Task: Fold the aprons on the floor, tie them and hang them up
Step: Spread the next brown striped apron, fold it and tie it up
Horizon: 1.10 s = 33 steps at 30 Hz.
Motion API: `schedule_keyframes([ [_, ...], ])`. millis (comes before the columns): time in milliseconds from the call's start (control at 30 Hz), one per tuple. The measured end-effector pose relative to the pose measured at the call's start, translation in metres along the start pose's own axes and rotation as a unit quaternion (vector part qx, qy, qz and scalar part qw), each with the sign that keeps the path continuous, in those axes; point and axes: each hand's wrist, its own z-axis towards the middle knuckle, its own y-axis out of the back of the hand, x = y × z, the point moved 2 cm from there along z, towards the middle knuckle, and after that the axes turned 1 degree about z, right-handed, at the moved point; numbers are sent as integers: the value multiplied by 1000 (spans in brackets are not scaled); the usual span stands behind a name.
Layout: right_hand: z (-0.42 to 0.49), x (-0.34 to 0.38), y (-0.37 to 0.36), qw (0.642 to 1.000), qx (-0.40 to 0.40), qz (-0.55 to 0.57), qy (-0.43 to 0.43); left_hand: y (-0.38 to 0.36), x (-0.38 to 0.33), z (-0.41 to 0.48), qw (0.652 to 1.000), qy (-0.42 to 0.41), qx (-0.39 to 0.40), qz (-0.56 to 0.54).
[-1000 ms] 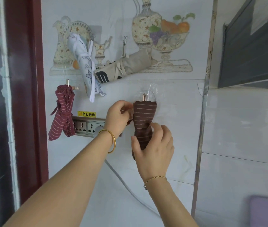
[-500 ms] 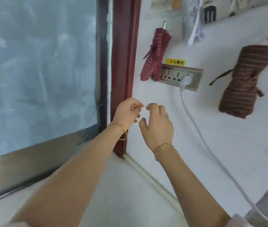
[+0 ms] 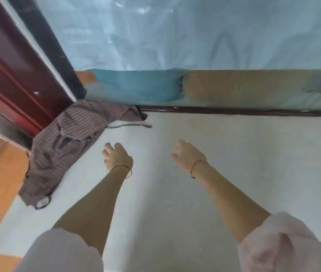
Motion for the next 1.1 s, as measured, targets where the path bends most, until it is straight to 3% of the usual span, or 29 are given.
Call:
schedule_keyframes([
  [200,27,57,-72,997,76,-25,24,22,112,76,992,28,8,126],
  [433,41,66,-90,995,84,-50,24,8,169,123,974,58,128,176],
  [533,43,64,-96,996,78,-45,17,4,178,125,975,23,113,192],
  [633,42,63,-102,996,76,-38,5,4,163,111,979,-80,85,166],
  [700,41,63,-104,997,70,-17,1,3,141,87,964,-175,177,94],
  [767,39,64,-105,998,63,24,3,-8,118,45,896,-243,370,38],
  [833,36,62,-107,997,56,49,3,-23,101,1,809,-182,555,-64],
  [867,33,58,-108,997,56,57,-4,-30,93,-11,785,-139,592,-123],
  [900,31,52,-110,996,59,61,-16,-35,84,-16,786,-114,582,-173],
  [967,26,40,-116,994,74,67,-51,-35,73,-12,869,-120,434,-206],
  [1033,20,28,-124,987,99,91,-86,-28,65,-4,954,-174,199,-143],
  [1100,14,21,-133,981,117,117,-104,-28,62,-2,963,-255,82,-10],
])
